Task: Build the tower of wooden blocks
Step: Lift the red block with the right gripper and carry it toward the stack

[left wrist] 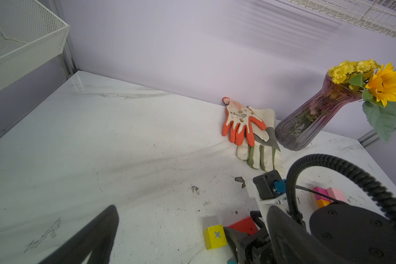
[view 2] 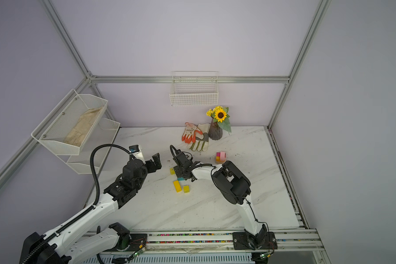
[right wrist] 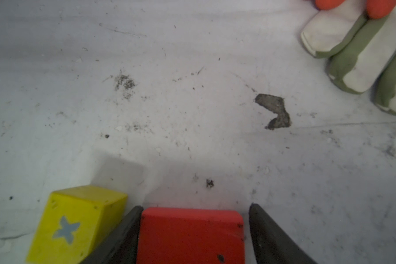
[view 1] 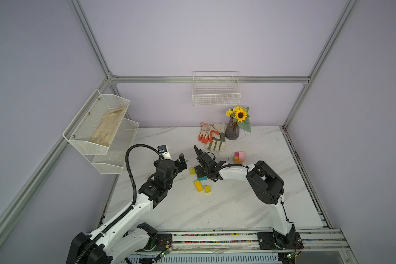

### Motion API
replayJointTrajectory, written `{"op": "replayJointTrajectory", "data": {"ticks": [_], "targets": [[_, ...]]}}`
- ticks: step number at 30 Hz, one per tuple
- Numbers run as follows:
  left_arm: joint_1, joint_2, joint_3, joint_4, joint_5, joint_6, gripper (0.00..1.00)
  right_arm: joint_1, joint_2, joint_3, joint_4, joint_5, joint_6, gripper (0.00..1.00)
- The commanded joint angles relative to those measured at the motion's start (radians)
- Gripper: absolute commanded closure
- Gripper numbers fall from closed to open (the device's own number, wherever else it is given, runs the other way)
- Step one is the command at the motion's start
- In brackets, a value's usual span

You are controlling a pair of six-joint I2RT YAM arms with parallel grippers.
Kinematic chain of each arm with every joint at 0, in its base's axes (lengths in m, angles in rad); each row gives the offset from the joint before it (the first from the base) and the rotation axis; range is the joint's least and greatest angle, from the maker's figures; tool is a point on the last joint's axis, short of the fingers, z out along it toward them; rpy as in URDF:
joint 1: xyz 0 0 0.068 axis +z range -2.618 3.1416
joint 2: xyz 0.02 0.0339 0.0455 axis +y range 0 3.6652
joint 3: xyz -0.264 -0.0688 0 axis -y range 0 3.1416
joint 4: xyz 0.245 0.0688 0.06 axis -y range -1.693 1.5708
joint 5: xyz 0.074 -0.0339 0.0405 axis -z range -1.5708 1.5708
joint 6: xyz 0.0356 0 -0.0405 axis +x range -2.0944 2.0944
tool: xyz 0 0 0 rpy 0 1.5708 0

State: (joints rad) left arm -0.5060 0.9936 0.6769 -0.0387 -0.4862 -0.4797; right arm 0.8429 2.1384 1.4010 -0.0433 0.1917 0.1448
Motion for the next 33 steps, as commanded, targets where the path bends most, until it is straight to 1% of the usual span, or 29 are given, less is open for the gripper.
{"op": "replayJointTrajectory", "data": {"ticks": [1,4,6,10,13,18,21,23,26,33], "targets": [[0.003,-0.015,-0.011,0.046,0.003,-0.007,0.0,0.005,0.018,0.01,-0.059,0.042,0.0,0.29],[0.004,-0.002,0.005,0.03,0.004,-0.004,0.0,0.005,0.014,0.004,-0.052,0.024,0.0,0.32],[0.003,-0.001,0.01,0.017,-0.006,-0.003,0.0,0.005,0.009,0.004,-0.055,0.013,0.001,0.32],[0.004,-0.004,-0.005,0.044,0.01,-0.005,0.0,0.004,-0.01,-0.008,-0.048,-0.013,0.009,0.29],[0.003,-0.001,0.008,0.023,0.003,-0.003,0.0,0.004,-0.023,-0.02,-0.05,-0.015,0.013,0.27],[0.004,-0.015,-0.011,0.046,0.006,-0.005,0.0,0.005,-0.045,-0.025,-0.067,-0.005,0.028,0.27],[0.004,-0.009,0.001,0.033,0.01,-0.004,0.0,0.005,-0.053,-0.033,-0.061,-0.008,0.03,0.32],[0.003,-0.009,0.007,0.019,-0.001,-0.005,0.0,0.005,-0.054,-0.03,-0.067,-0.006,0.032,0.33],[0.003,-0.013,-0.011,0.046,0.01,-0.008,0.0,0.005,-0.053,-0.029,-0.067,-0.002,0.039,0.36],[0.003,-0.01,-0.005,0.037,0.006,-0.008,0.0,0.005,-0.068,-0.026,-0.072,0.021,0.05,0.45]]}}
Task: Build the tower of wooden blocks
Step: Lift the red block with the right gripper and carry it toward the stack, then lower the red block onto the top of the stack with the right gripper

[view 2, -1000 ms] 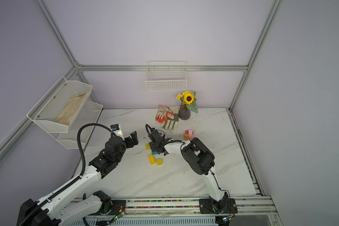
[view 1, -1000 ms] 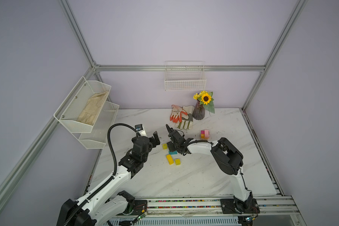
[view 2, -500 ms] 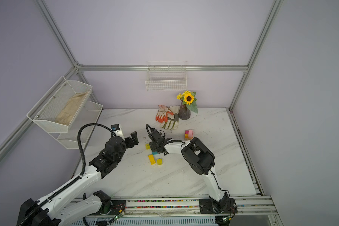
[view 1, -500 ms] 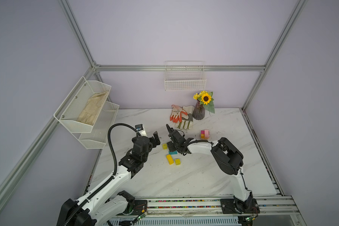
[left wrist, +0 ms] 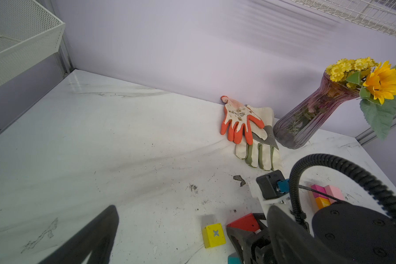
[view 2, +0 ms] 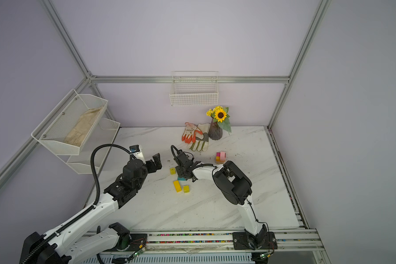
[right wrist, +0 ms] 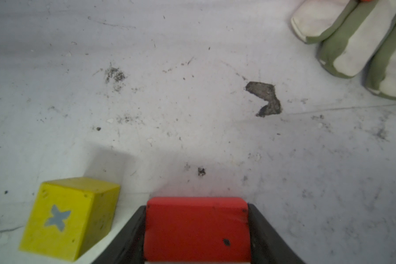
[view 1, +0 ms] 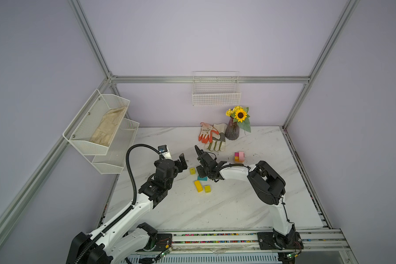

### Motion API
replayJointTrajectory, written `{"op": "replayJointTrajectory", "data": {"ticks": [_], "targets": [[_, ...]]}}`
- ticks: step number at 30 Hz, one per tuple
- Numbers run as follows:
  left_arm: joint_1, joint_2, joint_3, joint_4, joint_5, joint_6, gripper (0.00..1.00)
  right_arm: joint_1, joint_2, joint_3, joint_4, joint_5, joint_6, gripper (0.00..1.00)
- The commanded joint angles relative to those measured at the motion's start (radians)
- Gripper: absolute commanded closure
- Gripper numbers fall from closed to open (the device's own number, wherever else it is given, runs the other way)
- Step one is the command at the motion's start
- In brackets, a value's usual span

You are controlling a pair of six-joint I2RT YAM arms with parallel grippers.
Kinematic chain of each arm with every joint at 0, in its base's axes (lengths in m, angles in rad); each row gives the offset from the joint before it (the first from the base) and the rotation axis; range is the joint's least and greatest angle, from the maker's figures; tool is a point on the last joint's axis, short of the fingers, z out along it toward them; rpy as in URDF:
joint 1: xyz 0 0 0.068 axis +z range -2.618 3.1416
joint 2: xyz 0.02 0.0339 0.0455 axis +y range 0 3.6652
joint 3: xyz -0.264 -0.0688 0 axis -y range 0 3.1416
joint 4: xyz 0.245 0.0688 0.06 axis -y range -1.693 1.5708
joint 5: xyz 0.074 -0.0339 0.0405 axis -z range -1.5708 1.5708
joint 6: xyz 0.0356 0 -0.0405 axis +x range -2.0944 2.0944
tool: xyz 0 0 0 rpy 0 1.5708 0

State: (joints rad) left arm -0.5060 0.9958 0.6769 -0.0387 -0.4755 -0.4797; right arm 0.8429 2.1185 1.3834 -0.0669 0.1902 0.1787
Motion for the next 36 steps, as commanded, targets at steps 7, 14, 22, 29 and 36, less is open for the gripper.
{"op": "replayJointTrajectory", "data": {"ticks": [7,14,22,29,36], "targets": [[0.003,0.004,0.003,0.034,0.006,-0.013,0.0,0.003,-0.193,-0.036,-0.05,0.078,0.078,0.55],[0.004,0.006,-0.021,0.069,0.027,0.002,0.0,-0.029,-0.358,-0.058,-0.066,0.147,0.137,0.68],[0.003,0.044,0.001,0.063,0.066,-0.005,0.0,-0.146,-0.568,-0.126,0.067,0.009,0.037,0.85],[0.004,0.004,-0.019,0.071,0.045,0.003,0.0,-0.255,-0.681,-0.207,0.212,-0.112,-0.085,0.97],[0.003,-0.019,-0.028,0.076,0.039,0.009,0.0,-0.272,-0.647,-0.14,0.086,-0.113,-0.348,1.0]]}}
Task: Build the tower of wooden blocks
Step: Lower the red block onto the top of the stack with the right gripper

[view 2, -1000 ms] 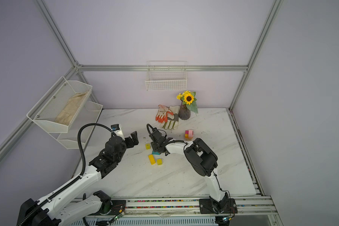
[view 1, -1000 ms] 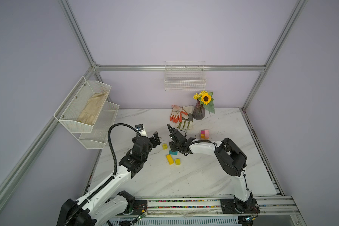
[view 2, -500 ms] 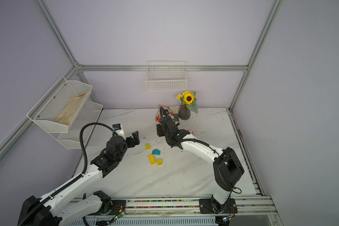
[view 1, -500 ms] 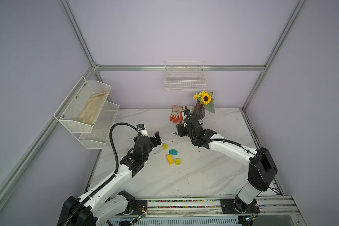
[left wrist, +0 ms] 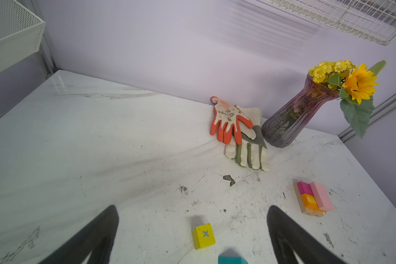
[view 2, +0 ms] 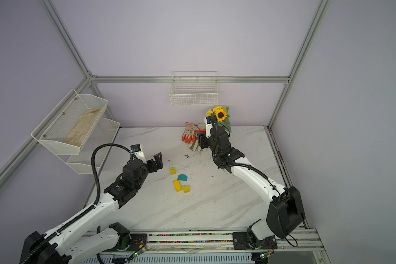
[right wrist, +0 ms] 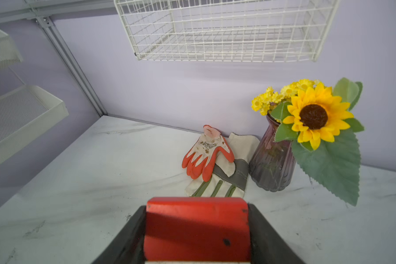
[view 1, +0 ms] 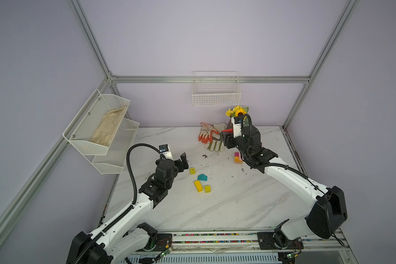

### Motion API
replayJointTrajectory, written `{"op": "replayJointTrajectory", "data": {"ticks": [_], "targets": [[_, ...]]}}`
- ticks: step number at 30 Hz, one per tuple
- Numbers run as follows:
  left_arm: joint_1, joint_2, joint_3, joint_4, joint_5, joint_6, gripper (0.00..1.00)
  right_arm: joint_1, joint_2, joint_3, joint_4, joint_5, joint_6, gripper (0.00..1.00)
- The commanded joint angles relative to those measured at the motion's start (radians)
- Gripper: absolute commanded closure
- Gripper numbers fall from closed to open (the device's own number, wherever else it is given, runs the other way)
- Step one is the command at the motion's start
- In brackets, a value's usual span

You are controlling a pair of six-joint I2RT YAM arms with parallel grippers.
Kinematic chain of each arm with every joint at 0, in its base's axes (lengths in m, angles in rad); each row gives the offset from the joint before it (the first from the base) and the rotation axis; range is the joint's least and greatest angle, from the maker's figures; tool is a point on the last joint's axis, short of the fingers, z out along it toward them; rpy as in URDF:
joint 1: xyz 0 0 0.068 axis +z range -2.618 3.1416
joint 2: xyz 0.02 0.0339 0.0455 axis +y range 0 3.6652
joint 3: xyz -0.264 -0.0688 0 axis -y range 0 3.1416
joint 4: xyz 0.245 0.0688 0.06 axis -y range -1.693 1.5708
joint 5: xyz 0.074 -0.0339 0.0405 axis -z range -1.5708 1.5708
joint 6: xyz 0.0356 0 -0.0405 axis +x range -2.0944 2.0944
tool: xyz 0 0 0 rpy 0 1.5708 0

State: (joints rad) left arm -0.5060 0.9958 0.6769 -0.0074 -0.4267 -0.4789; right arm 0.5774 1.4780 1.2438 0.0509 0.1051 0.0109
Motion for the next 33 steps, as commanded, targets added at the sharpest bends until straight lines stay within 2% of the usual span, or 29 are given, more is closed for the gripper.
{"op": "replayJointTrajectory", "data": {"ticks": [1,3,4,6,8,11,12,15,19,26,33], "targets": [[0.003,-0.016,-0.027,0.044,-0.007,0.008,0.0,-0.008,-0.027,-0.028,-0.001,-0.052,-0.259,1.0],[0.003,-0.01,-0.022,0.041,-0.008,0.007,0.0,-0.013,-0.074,-0.095,0.06,-0.158,-0.488,1.0],[0.002,-0.007,-0.022,0.04,-0.007,0.006,0.0,-0.022,-0.078,-0.099,0.075,-0.17,-0.536,1.0],[0.002,0.0,-0.02,0.043,-0.006,0.005,0.0,-0.077,-0.032,-0.026,-0.027,-0.292,-0.572,1.0],[0.002,0.007,-0.016,0.04,-0.003,0.008,0.0,-0.125,0.026,0.072,-0.203,-0.46,-0.756,1.0],[0.003,0.008,-0.014,0.036,-0.012,0.011,0.0,-0.176,0.056,0.111,-0.318,-0.573,-1.043,1.0],[0.003,0.007,-0.014,0.037,-0.015,0.011,0.0,-0.187,0.058,0.105,-0.314,-0.592,-1.088,1.0],[0.003,0.009,-0.014,0.04,-0.011,0.013,0.0,-0.239,0.118,0.151,-0.346,-0.619,-1.095,1.0],[0.003,0.018,-0.013,0.044,-0.009,0.013,0.0,-0.256,0.255,0.289,-0.565,-0.596,-1.201,1.0],[0.002,0.046,0.004,0.032,-0.004,0.015,0.0,-0.28,0.474,0.444,-0.847,-0.612,-1.35,1.0],[0.003,0.031,0.0,0.033,-0.004,0.016,0.0,-0.292,0.527,0.497,-0.887,-0.557,-1.37,1.0]]}}
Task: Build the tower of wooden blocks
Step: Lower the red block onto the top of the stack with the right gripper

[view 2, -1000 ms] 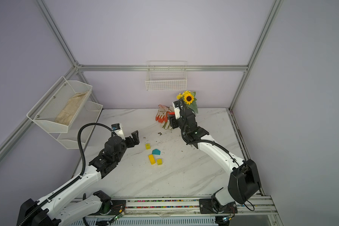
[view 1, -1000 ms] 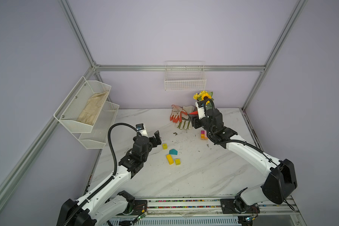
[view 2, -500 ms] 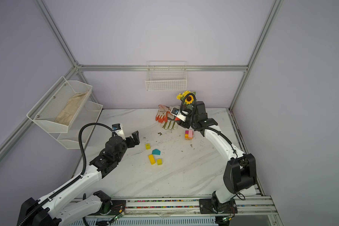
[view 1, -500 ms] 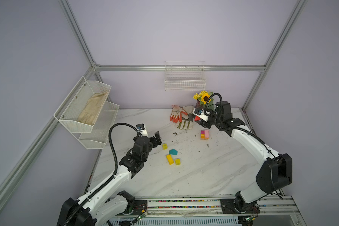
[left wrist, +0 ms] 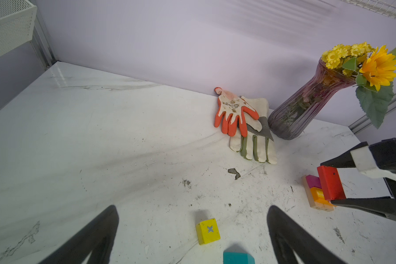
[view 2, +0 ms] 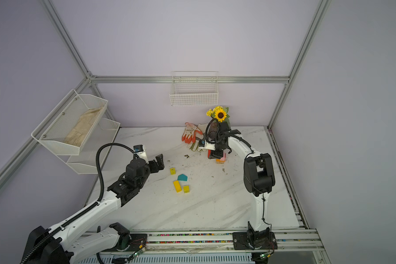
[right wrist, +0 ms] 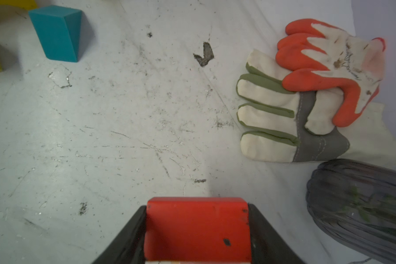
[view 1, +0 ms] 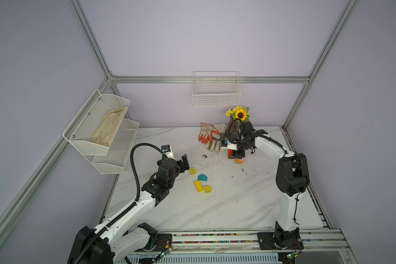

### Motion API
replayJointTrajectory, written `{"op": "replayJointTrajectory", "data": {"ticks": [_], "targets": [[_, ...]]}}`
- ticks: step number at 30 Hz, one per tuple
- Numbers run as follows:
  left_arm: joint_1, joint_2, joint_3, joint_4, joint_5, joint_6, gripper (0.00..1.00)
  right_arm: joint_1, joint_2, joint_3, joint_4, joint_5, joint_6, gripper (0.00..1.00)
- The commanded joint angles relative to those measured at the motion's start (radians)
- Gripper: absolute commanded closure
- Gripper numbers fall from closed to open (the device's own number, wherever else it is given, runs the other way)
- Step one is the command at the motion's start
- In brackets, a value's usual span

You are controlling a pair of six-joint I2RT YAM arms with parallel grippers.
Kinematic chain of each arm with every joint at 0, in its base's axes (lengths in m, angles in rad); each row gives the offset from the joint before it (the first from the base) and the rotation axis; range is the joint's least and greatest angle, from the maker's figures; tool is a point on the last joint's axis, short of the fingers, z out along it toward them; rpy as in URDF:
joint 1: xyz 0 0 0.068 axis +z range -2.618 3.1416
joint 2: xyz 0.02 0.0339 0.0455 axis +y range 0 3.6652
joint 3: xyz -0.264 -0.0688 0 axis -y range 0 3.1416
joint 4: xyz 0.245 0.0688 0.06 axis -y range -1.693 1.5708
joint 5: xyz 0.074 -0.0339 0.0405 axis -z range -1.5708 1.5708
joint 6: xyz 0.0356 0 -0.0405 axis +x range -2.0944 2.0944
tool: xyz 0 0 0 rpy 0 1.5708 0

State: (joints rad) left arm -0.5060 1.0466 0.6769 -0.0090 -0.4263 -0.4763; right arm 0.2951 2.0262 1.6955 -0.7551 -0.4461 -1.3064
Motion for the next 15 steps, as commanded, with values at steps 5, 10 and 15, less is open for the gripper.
{"op": "replayJointTrajectory", "data": {"ticks": [5,10,15], "targets": [[0.003,-0.02,0.001,0.033,0.001,0.011,0.0,-0.016,0.017,0.066,-0.121,0.065,-0.077,1.0],[0.003,-0.02,0.0,0.03,-0.01,0.013,0.0,-0.02,0.064,0.101,-0.115,0.112,-0.046,1.0],[0.003,-0.014,0.0,0.033,-0.01,0.015,0.0,-0.022,0.093,0.133,-0.121,0.094,-0.047,1.0]]}}
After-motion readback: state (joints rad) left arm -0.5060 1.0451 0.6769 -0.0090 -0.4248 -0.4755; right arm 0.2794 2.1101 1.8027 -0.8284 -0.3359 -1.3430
